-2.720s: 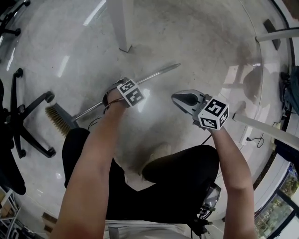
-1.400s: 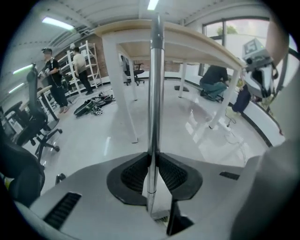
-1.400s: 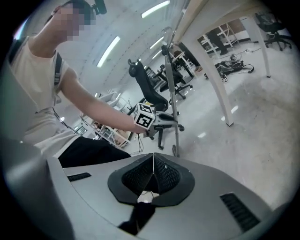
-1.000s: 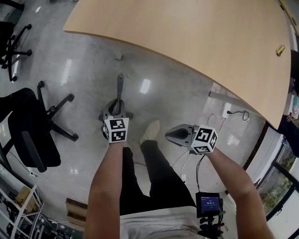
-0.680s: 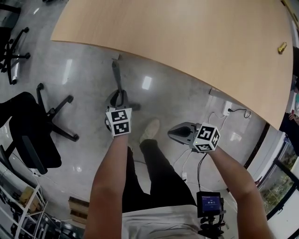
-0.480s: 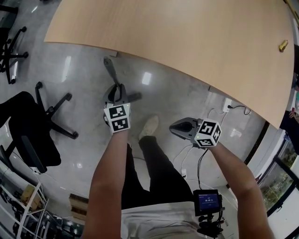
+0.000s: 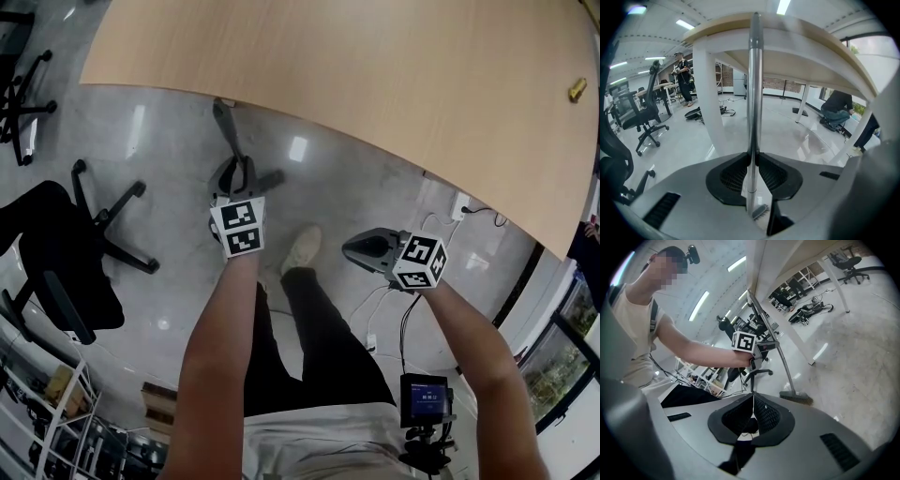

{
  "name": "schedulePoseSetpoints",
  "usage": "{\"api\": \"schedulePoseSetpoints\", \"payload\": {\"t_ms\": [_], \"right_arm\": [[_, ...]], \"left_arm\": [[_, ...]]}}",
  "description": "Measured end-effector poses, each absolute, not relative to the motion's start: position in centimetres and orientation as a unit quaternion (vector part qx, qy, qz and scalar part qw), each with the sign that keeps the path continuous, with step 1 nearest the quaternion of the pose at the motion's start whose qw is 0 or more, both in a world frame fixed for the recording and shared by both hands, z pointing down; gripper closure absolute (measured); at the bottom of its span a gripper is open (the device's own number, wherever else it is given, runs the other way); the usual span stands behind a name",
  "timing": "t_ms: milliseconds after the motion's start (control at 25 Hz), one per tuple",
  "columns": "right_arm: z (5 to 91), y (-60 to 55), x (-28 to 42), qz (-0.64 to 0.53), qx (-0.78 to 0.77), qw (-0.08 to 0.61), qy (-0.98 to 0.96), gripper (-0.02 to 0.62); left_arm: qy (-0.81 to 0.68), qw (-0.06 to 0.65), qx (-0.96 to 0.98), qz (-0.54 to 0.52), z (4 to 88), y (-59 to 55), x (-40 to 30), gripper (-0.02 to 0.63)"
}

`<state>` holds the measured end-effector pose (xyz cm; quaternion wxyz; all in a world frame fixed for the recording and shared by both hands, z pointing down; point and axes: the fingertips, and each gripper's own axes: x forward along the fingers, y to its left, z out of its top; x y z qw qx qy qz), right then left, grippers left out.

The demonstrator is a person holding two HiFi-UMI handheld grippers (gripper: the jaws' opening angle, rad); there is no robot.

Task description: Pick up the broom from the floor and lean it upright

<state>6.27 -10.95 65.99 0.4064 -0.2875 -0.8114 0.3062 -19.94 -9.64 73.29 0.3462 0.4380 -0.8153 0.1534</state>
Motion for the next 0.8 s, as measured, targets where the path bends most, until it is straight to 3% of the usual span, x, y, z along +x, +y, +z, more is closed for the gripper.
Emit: {"api": "schedulePoseSetpoints", "payload": {"t_ms": [200,560,800], "right_arm": [[66.1,-10.2,6.2,0.308,-0.289,0.408,-0.809,0.58],[66.5,-10.7,5.6,0.301,-0.275,0.403,-0.819,0.58],[67.6,-8.8,5.2,0.318,-0.246,0.398,-0.825,0.58]], "left_arm": [[-0.808,0.341,0.452,0.162,72.9,-9.4,-20.2,0.528],[-0.783,0.33,0.494,0.185,71.0,-8.4,-19.5,0.456],[-0.727,0.366,0.542,0.209,70.2,-2.0,-14.8,0.456]]}}
